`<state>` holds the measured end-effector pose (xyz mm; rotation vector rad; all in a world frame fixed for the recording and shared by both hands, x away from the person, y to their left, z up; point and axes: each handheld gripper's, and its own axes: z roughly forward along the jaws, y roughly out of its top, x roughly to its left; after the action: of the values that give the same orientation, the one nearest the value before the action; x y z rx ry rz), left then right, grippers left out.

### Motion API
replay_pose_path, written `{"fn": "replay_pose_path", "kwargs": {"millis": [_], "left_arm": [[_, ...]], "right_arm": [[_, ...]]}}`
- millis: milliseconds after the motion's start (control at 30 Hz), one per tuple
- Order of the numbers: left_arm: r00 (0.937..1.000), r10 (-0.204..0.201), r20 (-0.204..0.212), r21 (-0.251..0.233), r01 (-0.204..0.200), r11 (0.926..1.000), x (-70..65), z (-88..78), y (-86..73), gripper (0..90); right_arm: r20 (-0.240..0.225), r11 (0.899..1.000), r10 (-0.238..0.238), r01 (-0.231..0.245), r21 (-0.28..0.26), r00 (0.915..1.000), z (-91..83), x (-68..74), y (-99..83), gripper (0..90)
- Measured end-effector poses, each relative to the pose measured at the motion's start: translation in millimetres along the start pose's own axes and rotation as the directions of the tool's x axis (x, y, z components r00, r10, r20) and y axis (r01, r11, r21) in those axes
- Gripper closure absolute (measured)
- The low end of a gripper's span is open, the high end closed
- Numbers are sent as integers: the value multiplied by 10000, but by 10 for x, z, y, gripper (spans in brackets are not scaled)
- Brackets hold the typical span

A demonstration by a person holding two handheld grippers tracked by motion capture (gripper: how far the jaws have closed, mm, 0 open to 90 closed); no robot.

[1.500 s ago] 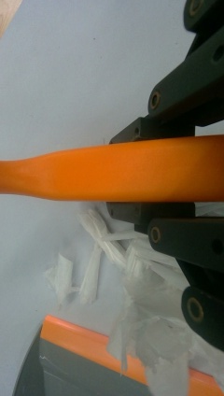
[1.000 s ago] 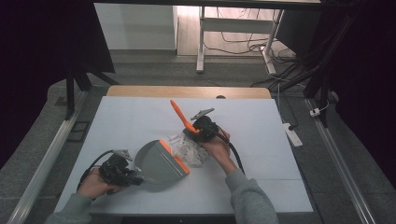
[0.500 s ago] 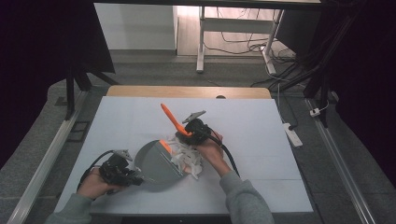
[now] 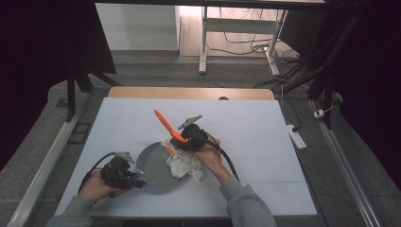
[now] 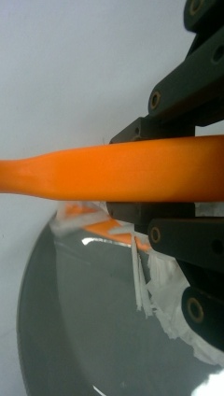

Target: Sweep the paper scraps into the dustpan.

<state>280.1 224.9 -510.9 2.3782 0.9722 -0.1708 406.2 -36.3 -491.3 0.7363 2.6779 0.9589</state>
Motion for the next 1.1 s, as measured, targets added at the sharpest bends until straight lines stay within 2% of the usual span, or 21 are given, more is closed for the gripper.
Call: {"fn": "replay_pose_path", "kwargs": {"millis": [133, 200, 333, 433, 533, 667, 833, 933, 1100], "left_arm": [[10000, 2, 4, 2, -2, 10000, 0, 1, 0, 614], [10000, -3, 8, 5, 3, 10000, 0, 1, 0, 613], [10000, -2, 11, 4, 2, 10000, 0, 1, 0, 613], [10000, -1, 13, 5, 1, 10000, -2, -1, 0, 614], [10000, 0, 10, 4, 0, 10000, -4, -1, 0, 614], [10000, -6, 14, -3, 6, 10000, -3, -1, 0, 613], [10000, -4, 13, -11, 4, 10000, -3, -4, -4, 613], [10000, -15, 25, -14, 15, 10000, -2, -3, -7, 613], [10000, -21, 34, -14, 21, 10000, -2, -1, -7, 613]], "right_arm": [[-207, 9994, -341, 343, 74, 9992, 7, 88, 20, 706], [-361, 9993, -353, 356, 76, 9987, 2, 136, 33, 706], [-619, 9981, -618, 616, -55, 9962, -24, 192, 54, 706], [-612, 9973, -688, 671, -293, 9958, -75, 202, 71, 706], [-534, 9974, -402, 368, -615, 9978, -149, 141, 86, 706], [-124, 9966, -88, 78, -820, 9999, -202, 6, 99, 705], [334, 9971, 201, -176, -737, 9992, -158, -158, 94, 705], [746, 9983, 208, -166, -562, 9970, -99, -246, 87, 706], [1037, 9990, 345, -313, -327, 9940, -13, -366, 84, 706]]}}
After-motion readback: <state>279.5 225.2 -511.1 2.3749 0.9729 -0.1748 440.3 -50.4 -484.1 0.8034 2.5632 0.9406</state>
